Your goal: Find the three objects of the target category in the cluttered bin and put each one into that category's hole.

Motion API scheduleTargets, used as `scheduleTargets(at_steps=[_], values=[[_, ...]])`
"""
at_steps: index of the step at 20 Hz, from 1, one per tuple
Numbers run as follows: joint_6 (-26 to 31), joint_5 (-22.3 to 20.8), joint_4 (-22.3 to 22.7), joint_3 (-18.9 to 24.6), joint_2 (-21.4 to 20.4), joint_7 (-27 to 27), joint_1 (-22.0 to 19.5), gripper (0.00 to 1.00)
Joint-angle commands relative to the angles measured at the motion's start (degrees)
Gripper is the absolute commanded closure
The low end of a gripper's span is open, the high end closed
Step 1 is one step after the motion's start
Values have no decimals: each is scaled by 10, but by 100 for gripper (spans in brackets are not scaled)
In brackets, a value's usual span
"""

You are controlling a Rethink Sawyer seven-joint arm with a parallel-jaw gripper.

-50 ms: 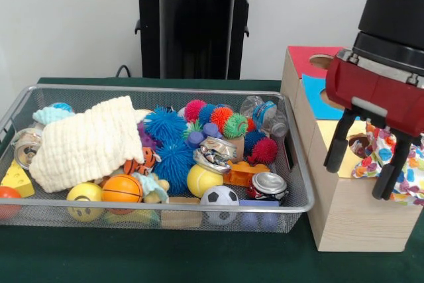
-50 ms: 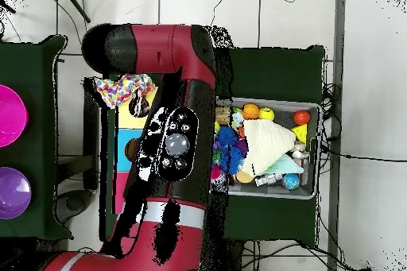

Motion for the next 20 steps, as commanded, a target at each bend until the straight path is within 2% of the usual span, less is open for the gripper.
scheduleTargets(at_steps=[1,4,12,15,17,20], values=[[105,-4,14,-21,20,118,0,0],[176,-1,-34,-38,13,90,-7,0],[210,17,-42,-33,8,112,-2,0],[204,16,-44,-35,5,115,0,0],[171,10,-48,-24,6,87,-9,0],[116,5,-92,4,41,28,-31,0]])
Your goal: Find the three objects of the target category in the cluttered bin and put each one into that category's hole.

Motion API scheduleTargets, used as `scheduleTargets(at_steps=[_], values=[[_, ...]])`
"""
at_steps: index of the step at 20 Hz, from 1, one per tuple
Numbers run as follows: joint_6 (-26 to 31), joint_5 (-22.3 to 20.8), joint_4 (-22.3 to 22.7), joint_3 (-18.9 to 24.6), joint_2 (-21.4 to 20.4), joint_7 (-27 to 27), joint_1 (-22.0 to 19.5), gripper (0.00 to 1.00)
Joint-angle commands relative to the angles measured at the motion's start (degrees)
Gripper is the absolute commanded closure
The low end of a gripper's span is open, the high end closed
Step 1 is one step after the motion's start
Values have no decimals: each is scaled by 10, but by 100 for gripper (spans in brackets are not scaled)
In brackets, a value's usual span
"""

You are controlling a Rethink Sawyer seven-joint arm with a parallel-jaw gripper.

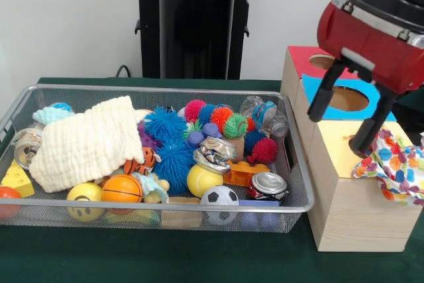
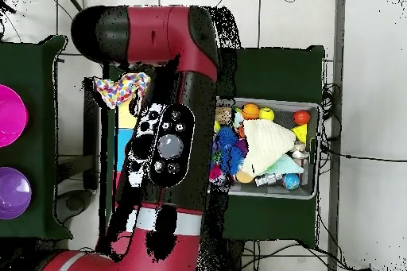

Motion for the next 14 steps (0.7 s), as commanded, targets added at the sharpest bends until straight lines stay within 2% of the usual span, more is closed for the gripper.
scheduleTargets(at_steps=[1,3,8,11,14], values=[[-54,-8,-40,47,45,14,-33,0],[-81,-20,-62,49,56,-12,-37,0],[-85,-17,-125,57,72,-68,-51,0],[-59,-4,-169,62,87,-100,-68,0],[-30,17,-167,81,88,-114,-74,0]])
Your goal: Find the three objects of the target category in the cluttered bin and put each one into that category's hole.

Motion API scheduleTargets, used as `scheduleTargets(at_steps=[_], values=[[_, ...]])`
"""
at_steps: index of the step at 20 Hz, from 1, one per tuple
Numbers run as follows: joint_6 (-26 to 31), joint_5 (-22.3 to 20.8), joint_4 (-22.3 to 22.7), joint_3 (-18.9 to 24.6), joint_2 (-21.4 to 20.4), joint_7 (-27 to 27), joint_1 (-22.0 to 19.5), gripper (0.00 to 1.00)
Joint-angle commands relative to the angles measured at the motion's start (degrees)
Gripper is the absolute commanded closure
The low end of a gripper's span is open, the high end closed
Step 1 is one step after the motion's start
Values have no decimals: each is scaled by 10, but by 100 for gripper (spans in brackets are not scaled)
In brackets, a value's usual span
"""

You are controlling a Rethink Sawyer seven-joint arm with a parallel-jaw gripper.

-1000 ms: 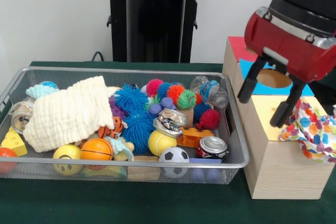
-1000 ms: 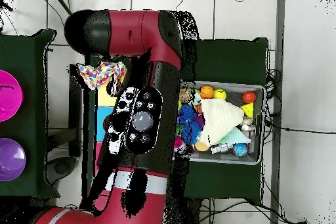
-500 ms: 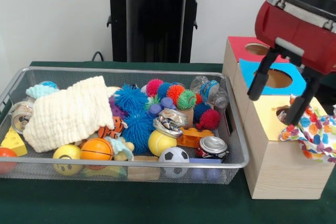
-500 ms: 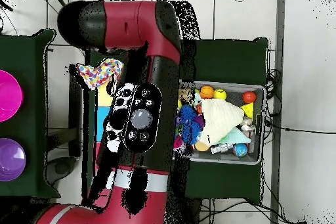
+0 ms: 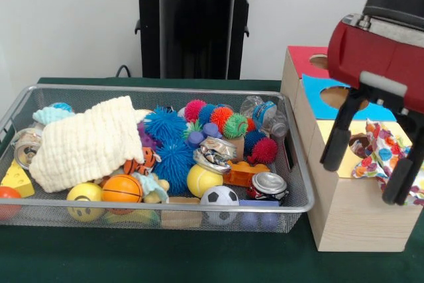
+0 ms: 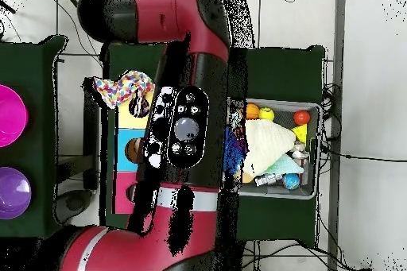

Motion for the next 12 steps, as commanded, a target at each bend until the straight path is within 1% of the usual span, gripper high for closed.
scheduleTargets(at_steps=[1,2,4,12], values=[[32,23,-17,91,25,-123,-37,0],[26,27,15,106,9,-133,-37,0],[4,27,63,125,-15,-143,-35,0],[-34,7,148,148,-52,-107,-16,0]])
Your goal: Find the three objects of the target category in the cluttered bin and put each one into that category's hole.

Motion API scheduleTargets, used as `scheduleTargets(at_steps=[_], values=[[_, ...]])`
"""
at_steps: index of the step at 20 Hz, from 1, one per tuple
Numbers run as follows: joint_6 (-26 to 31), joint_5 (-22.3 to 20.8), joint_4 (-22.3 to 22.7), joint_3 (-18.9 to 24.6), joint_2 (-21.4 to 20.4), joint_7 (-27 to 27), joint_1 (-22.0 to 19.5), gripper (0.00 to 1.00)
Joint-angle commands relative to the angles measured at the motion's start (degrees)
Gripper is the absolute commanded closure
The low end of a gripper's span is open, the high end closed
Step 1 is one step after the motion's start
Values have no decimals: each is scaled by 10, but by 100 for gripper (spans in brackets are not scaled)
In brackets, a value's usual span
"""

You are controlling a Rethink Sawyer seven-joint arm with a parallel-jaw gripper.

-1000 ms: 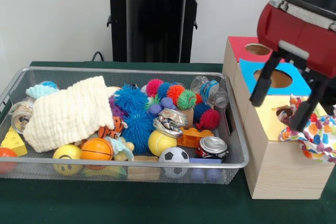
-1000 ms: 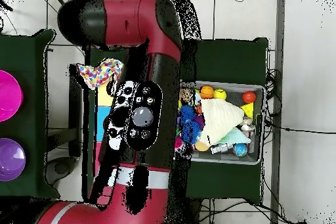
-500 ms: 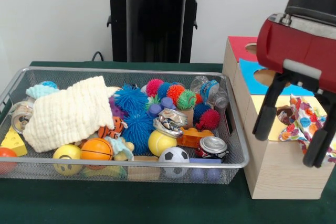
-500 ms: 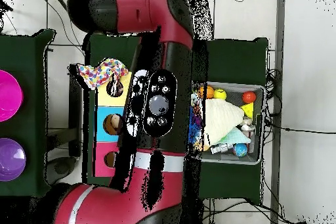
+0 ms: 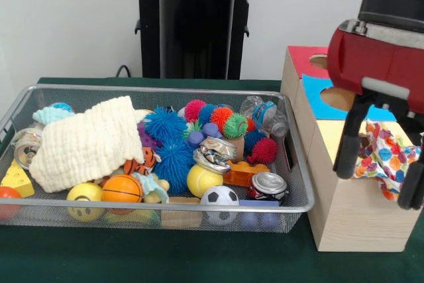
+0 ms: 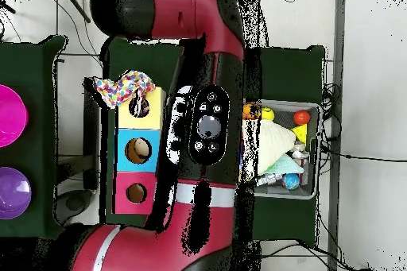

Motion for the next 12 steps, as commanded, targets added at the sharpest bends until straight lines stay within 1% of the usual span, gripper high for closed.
scheduleTargets(at_steps=[1,5,7,10,12], values=[[-38,-3,142,84,-37,-101,5,0],[-67,-13,185,91,-54,-84,15,0],[-74,-18,199,91,-62,-76,20,0],[-62,-27,207,78,-74,-64,31,0],[-48,-27,206,76,-81,-69,33,0]])
